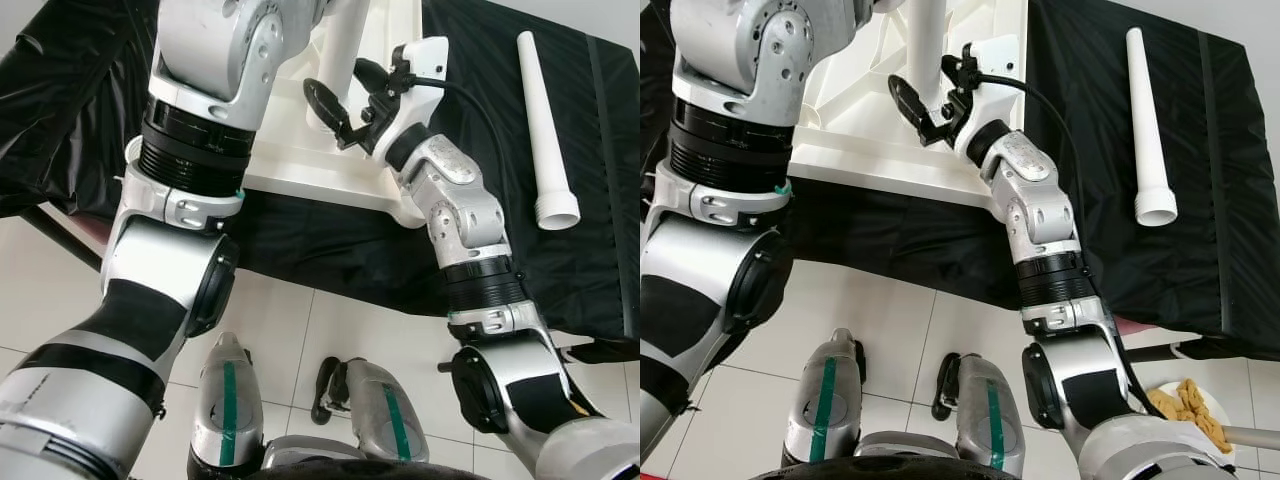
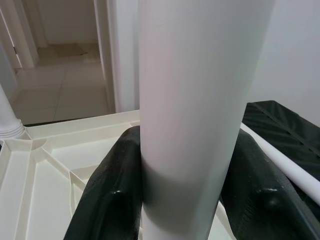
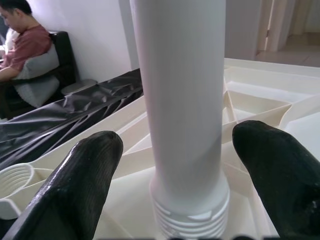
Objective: Building children table
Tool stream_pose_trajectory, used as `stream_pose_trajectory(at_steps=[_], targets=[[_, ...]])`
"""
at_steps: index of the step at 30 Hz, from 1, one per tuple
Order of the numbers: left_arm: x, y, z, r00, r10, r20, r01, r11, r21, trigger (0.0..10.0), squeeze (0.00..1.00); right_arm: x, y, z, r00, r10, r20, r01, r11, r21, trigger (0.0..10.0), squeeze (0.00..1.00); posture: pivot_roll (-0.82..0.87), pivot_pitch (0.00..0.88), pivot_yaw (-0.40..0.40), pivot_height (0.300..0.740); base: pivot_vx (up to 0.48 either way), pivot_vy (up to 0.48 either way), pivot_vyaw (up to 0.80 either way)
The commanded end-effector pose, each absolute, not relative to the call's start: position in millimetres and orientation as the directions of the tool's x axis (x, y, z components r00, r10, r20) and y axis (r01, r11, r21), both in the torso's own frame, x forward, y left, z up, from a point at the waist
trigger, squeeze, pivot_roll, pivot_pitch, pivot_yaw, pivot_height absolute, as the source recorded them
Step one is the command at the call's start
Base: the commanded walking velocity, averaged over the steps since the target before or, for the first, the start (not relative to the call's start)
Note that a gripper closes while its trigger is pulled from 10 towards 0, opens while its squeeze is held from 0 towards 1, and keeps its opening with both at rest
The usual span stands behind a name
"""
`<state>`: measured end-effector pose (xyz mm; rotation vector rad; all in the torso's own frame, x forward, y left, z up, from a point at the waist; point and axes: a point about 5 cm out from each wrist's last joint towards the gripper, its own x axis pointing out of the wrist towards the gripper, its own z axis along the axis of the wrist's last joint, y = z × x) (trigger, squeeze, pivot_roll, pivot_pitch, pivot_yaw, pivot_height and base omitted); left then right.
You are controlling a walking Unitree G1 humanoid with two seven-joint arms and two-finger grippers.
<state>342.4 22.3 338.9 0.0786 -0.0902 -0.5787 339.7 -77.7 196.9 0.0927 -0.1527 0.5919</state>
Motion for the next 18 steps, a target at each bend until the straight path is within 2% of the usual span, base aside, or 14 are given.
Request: stream_pose_trajectory(at_steps=[1,10,17,18], targets=[[339.6,16.1,347.1,0.856,-0.508,0.091,0.496,0.859,0.131,10.0,0.00,344.2,-78.3,196.7,0.837,0.520,0.169,-0.532,0.847,0.028,10.0,0.00,0.12,0.000,-0.122,0.740,0.000,0.000,0.00],[334.4,7.4,349.1,0.845,-0.527,0.095,0.512,0.847,0.143,10.0,0.00,363.0,-81.0,205.0,0.884,0.433,0.177,-0.444,0.896,0.027,10.0,0.00,0.13,0.000,-0.123,0.740,0.000,0.000,0.00],[333.2,5.3,350.0,0.842,-0.531,0.095,0.515,0.844,0.150,10.0,0.00,367.9,-73.4,206.9,0.884,0.435,0.171,-0.444,0.896,0.014,10.0,0.00,0.14,0.000,-0.124,0.740,0.000,0.000,0.00],[332.7,4.9,350.6,0.841,-0.533,0.095,0.517,0.842,0.152,10.0,0.00,368.2,-71.3,206.5,0.882,0.440,0.171,-0.448,0.894,0.011,7.7,0.00,0.15,0.000,-0.126,0.740,0.000,0.000,0.00]])
